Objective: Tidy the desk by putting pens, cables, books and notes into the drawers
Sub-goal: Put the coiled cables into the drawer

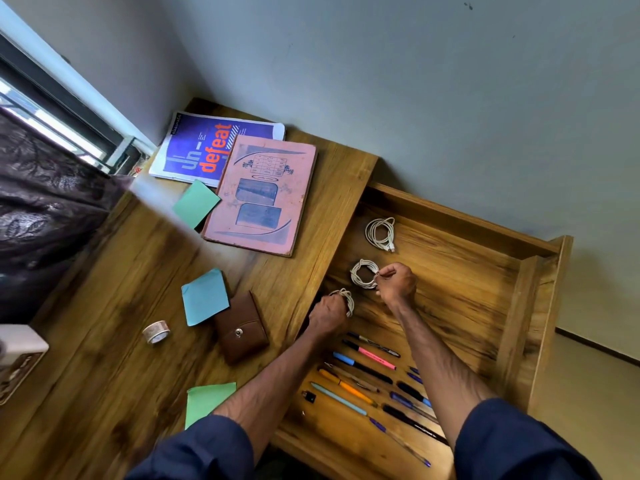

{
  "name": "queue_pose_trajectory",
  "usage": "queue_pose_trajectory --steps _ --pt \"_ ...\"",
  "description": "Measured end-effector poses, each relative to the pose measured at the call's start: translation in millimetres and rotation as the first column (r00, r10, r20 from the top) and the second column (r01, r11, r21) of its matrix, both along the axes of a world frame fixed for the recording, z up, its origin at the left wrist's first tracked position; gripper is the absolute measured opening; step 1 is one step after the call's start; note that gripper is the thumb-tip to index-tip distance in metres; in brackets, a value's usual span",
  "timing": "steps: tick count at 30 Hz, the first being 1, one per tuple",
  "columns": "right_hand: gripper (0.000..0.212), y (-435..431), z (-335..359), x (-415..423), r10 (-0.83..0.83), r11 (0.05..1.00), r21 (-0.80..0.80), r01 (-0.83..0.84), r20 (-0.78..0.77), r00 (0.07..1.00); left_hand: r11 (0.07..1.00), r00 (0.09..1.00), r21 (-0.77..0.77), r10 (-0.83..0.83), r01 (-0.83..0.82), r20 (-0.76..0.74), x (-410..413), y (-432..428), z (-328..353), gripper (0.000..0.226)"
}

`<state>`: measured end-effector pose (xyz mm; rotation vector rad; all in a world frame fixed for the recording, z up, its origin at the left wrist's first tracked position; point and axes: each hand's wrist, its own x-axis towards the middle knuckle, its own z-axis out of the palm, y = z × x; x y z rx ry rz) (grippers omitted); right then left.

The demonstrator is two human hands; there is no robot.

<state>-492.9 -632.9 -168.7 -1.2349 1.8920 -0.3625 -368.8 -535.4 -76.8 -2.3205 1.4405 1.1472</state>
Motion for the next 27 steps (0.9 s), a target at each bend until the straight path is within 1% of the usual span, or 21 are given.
queue_pose_trajectory --steps 2,7,9,10,12,14,16,18,21,23,27 --pt "0.029 -4.1 5.0 1.3 -0.035 0.999 0.011 0.035 0.006 0.999 1.000 1.000 -0.017 0.000 0.000 -0.006 0.3 0.9 -1.0 0.037" --pt "0.032 -10.4 6.9 1.9 -0.063 0.997 -0.035 0.064 0.031 0.998 0.999 0.999 -0.022 0.025 -0.025 -0.025 1.4 1.2 -1.9 0.040" --pt "0.029 -5.8 11.6 2.7 -0.075 0.996 -0.051 0.077 0.048 0.996 0.999 0.999 -0.030 0.019 -0.020 -0.030 0.1 3.2 -1.9 0.039" --pt "0.024 -1.5 18.3 2.5 -0.066 0.995 -0.069 0.069 0.048 0.997 0.999 0.999 -0.039 0.018 -0.019 -0.031 -0.4 4.6 -0.5 0.039" --pt "0.018 10.2 30.2 2.4 -0.018 0.992 -0.128 0.016 -0.015 1.000 0.997 0.999 -0.072 0.009 -0.012 -0.033 -1.3 6.9 3.4 0.039" --pt "0.020 26.7 40.6 3.6 0.037 0.984 -0.170 -0.053 -0.095 0.995 0.994 0.999 -0.107 -0.001 -0.004 -0.043 -0.4 11.4 10.8 0.039" --pt "0.018 44.5 49.7 7.3 0.080 0.975 -0.199 -0.103 -0.119 0.990 0.987 0.998 -0.163 -0.015 0.006 -0.055 3.5 15.3 19.8 0.037" --pt "0.016 59.9 56.9 13.7 0.111 0.961 -0.242 -0.134 -0.106 0.988 0.975 0.997 -0.222 -0.030 0.014 -0.067 8.7 20.4 30.8 0.036" --pt "0.019 84.0 72.9 26.6 0.150 0.943 -0.290 -0.163 -0.069 0.986 0.948 0.993 -0.317 -0.023 -0.015 -0.115 20.0 34.5 46.6 0.032" --pt "0.020 100.0 84.5 36.8 0.177 0.940 -0.290 -0.178 -0.029 0.984 0.925 0.990 -0.375 0.017 -0.069 -0.141 29.2 46.8 56.0 0.027" --pt "0.012 133.3 111.5 56.9 0.266 0.905 -0.354 -0.238 0.031 0.964 0.862 0.976 -0.468 0.129 -0.197 -0.174 52.5 75.4 79.7 0.023"
